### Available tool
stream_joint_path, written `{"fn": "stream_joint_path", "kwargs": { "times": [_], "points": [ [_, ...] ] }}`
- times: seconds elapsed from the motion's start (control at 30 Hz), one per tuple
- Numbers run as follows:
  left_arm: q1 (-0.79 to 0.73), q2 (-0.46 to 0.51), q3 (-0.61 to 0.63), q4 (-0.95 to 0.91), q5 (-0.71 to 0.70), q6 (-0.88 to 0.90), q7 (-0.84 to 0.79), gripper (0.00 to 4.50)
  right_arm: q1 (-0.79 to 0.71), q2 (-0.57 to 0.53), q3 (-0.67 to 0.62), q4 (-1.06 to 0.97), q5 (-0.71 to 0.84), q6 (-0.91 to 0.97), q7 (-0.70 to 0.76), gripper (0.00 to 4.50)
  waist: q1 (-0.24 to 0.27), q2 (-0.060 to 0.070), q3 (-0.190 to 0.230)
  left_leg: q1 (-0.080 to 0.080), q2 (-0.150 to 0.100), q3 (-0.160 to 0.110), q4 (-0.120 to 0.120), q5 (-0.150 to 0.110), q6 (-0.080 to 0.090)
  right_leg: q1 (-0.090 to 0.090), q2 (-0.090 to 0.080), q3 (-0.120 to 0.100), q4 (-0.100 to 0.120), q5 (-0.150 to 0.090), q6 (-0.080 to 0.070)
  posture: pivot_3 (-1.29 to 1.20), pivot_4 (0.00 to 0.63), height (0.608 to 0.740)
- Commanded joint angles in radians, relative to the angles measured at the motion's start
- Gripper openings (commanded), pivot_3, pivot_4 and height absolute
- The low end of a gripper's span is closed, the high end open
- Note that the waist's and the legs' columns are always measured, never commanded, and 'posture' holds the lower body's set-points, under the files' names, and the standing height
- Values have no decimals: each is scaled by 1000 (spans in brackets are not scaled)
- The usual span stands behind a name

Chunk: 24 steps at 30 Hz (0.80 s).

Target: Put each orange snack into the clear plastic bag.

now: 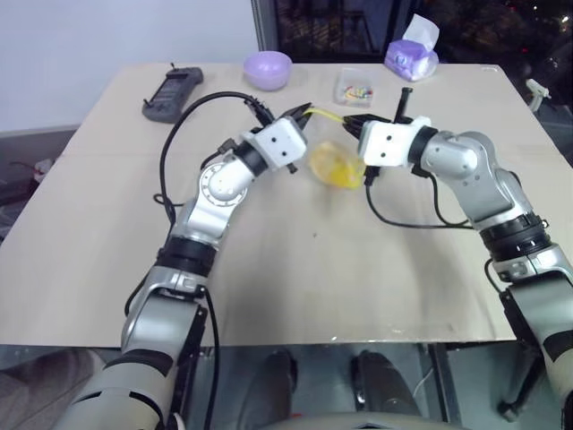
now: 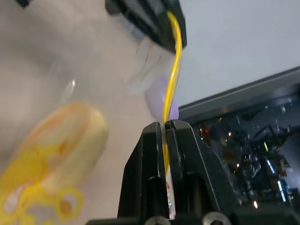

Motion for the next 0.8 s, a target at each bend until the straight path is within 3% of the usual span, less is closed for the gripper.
{"fn": "stream_joint_path", "kwargs": {
  "times": [0.03, 0.57, 0.8],
  "points": [
    [-33, 22, 55, -2, -13, -25, 44, 0, 32, -55, -97, 0, 42, 69, 7, 66, 2, 0, 0, 0, 0, 0, 0, 0, 0, 0, 0, 0, 0, 0, 0, 0, 150, 740],
    [-78, -3, 32, 106, -25, -68, 38, 0, 82, -172, -148, 24, 55, 112, 8, 66, 1, 0, 0, 0, 0, 1, 0, -1, 1, 0, 0, 1, 0, 0, 0, 0, 150, 740],
    [-182, -57, 27, 323, -34, -113, 45, 0, 26, -144, -125, 113, 35, 72, -29, 66, 2, 0, 0, 0, -1, 1, 0, -1, 1, 0, 0, 0, 0, 0, 0, 0, 150, 740]
  ]
}}
